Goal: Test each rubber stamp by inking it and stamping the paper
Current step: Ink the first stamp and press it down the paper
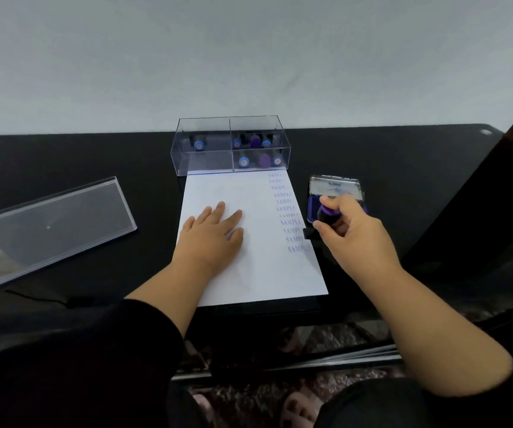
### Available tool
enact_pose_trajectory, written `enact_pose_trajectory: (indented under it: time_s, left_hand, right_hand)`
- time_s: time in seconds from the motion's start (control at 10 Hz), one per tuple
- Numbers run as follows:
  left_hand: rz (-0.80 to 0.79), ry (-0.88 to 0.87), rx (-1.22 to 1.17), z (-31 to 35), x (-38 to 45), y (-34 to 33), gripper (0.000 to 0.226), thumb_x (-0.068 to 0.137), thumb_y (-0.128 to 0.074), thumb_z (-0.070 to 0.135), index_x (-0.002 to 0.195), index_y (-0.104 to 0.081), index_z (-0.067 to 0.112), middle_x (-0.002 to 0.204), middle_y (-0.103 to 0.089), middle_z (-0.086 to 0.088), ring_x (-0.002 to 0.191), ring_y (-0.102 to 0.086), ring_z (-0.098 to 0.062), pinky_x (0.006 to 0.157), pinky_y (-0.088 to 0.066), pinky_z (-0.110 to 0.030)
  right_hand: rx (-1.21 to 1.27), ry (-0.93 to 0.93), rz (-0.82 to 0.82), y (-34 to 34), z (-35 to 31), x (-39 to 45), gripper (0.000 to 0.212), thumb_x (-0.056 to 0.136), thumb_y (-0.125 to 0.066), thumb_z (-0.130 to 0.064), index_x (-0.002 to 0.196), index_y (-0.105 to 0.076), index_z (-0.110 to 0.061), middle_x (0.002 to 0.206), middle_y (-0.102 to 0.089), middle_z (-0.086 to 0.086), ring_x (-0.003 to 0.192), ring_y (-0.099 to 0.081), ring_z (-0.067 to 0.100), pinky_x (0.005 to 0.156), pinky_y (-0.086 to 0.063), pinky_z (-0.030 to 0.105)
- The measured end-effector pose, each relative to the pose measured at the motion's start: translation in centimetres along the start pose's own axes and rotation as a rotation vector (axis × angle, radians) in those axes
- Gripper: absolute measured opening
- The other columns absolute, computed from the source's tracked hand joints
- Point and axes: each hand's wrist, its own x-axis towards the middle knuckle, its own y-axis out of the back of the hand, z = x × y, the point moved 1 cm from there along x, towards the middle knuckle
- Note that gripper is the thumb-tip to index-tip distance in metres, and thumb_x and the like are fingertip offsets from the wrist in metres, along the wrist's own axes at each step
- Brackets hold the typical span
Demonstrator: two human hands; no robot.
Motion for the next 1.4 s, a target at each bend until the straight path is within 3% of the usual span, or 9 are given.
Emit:
enact_pose_trajectory:
  time_s: [0.2, 0.3, 0.4, 0.6, 1.0, 1.1, 1.4]
  left_hand:
    - [0.009, 0.002, 0.010, -0.2, 0.1, -0.3, 0.048, 0.101, -0.023, 0.040, 0.149, -0.018, 0.041, 0.160, -0.002, 0.008, 0.147, -0.001, -0.012, 0.118, 0.002, -0.035]
    - [0.016, -0.004, 0.008, -0.2, 0.1, -0.4, 0.048, 0.101, -0.023, 0.038, 0.149, -0.018, 0.041, 0.160, -0.002, 0.008, 0.147, -0.001, -0.013, 0.118, 0.002, -0.035]
    - [0.017, -0.001, 0.003, -0.3, 0.1, -0.4, 0.048, 0.101, -0.023, 0.039, 0.149, -0.018, 0.041, 0.160, -0.003, 0.008, 0.147, -0.001, -0.012, 0.118, 0.002, -0.034]
    - [0.017, -0.001, 0.009, -0.4, 0.2, -0.5, 0.048, 0.101, -0.024, 0.041, 0.149, -0.018, 0.041, 0.160, -0.003, 0.009, 0.147, 0.000, -0.012, 0.118, 0.003, -0.035]
    - [0.019, -0.003, 0.001, -0.3, 0.2, -0.4, 0.048, 0.100, -0.023, 0.041, 0.148, -0.019, 0.042, 0.160, -0.003, 0.009, 0.147, 0.000, -0.012, 0.118, 0.003, -0.034]
    - [0.018, -0.005, -0.004, -0.4, 0.2, -0.5, 0.048, 0.100, -0.023, 0.041, 0.148, -0.019, 0.042, 0.160, -0.003, 0.009, 0.147, 0.001, -0.011, 0.117, 0.004, -0.034]
    - [0.017, -0.009, -0.004, -0.3, 0.2, -0.5, 0.048, 0.101, -0.023, 0.041, 0.148, -0.019, 0.041, 0.160, -0.003, 0.008, 0.147, 0.000, -0.013, 0.117, 0.004, -0.034]
  right_hand:
    - [-0.013, 0.057, -0.037, -0.5, -0.6, -1.5, 0.031, 0.088, -0.063, -0.027, 0.118, -0.056, -0.030, 0.067, -0.047, -0.022, 0.061, -0.048, -0.005, 0.058, -0.038, 0.012]
    - [-0.010, 0.075, -0.068, -0.8, -0.8, -1.9, 0.032, 0.087, -0.063, -0.026, 0.118, -0.057, -0.030, 0.066, -0.047, -0.022, 0.061, -0.049, -0.006, 0.063, -0.045, 0.020]
    - [-0.013, 0.095, -0.080, -0.9, -0.8, -2.2, 0.029, 0.087, -0.064, -0.025, 0.115, -0.058, -0.028, 0.062, -0.046, -0.023, 0.065, -0.049, -0.014, 0.059, -0.040, 0.014]
    - [-0.044, 0.107, -0.111, -1.2, -1.0, -2.7, 0.030, 0.086, -0.064, -0.027, 0.116, -0.059, -0.031, 0.060, -0.044, -0.025, 0.068, -0.050, -0.014, 0.056, -0.036, 0.004]
    - [-0.091, 0.109, -0.112, -1.6, -1.1, -2.8, 0.033, 0.088, -0.062, -0.028, 0.120, -0.057, -0.033, 0.058, -0.041, -0.024, 0.060, -0.046, -0.007, 0.055, -0.034, 0.005]
    - [-0.107, 0.116, -0.101, -1.8, -1.1, -2.7, 0.034, 0.088, -0.061, -0.026, 0.121, -0.057, -0.032, 0.058, -0.039, -0.022, 0.059, -0.045, -0.005, 0.054, -0.032, 0.007]
    - [-0.103, 0.142, -0.102, -2.2, -1.2, -2.2, 0.031, 0.087, -0.061, -0.023, 0.117, -0.058, -0.028, 0.063, -0.047, -0.021, 0.069, -0.052, 0.007, 0.066, -0.047, 0.026]
